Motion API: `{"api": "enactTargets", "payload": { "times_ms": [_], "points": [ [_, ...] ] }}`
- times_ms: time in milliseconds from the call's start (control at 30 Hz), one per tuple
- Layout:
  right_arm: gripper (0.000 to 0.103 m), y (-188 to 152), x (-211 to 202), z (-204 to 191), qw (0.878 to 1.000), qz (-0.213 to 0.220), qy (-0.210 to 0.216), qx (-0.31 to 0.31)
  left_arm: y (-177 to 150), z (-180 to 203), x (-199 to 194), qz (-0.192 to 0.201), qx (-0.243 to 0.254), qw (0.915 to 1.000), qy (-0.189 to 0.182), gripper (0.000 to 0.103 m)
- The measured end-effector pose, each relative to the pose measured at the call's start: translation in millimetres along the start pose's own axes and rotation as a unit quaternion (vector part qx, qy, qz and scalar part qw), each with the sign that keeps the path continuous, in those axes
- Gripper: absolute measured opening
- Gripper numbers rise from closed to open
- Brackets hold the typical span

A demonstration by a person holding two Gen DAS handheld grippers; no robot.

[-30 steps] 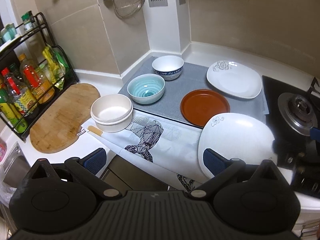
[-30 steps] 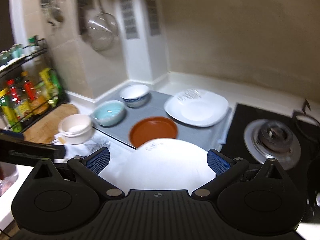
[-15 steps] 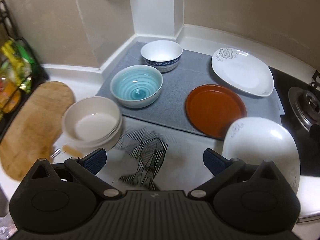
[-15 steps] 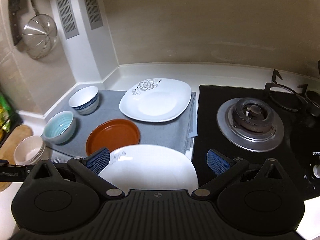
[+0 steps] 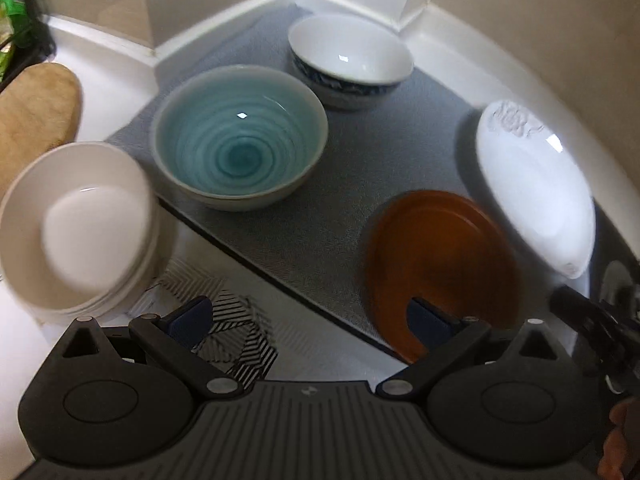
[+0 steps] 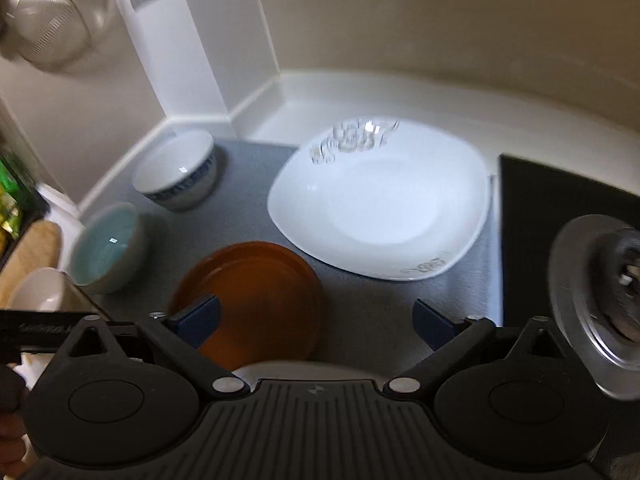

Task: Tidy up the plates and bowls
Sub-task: 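Move both grippers forward to the rim of the terracotta plate, then close both grippers on the terracotta plate rim and lift it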

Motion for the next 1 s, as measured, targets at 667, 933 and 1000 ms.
{"api": "enactTargets", "payload": {
  "times_ms": [667, 933, 1000],
  "points": [
    [0.008, 5, 67, -20, 0.997, -0.033, 0.017, -0.063, 22, 17, 49, 0.024, 0.031, 0.999, 0.021, 0.01],
    [0.008, 19, 62, -27, 0.998, 0.012, 0.03, -0.059, 15, 18, 21, 0.087, 0.047, 0.9949, 0.018, 0.005],
    [0.008, 24, 55, -28, 0.997, 0.025, 0.029, -0.06, 17, 20, 13, 0.098, 0.048, 0.9939, 0.017, 0.005]
  ]
}}
Point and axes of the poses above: each gripper's, at about its wrist camera, not at the fingertips, and x roughly the way its jaws point, z to its right, y to its top, the point moved 1 cm from there along x, roughly the way its jaws point, and after that the axes turned 6 degrees about -y, right-handed, at the moved point
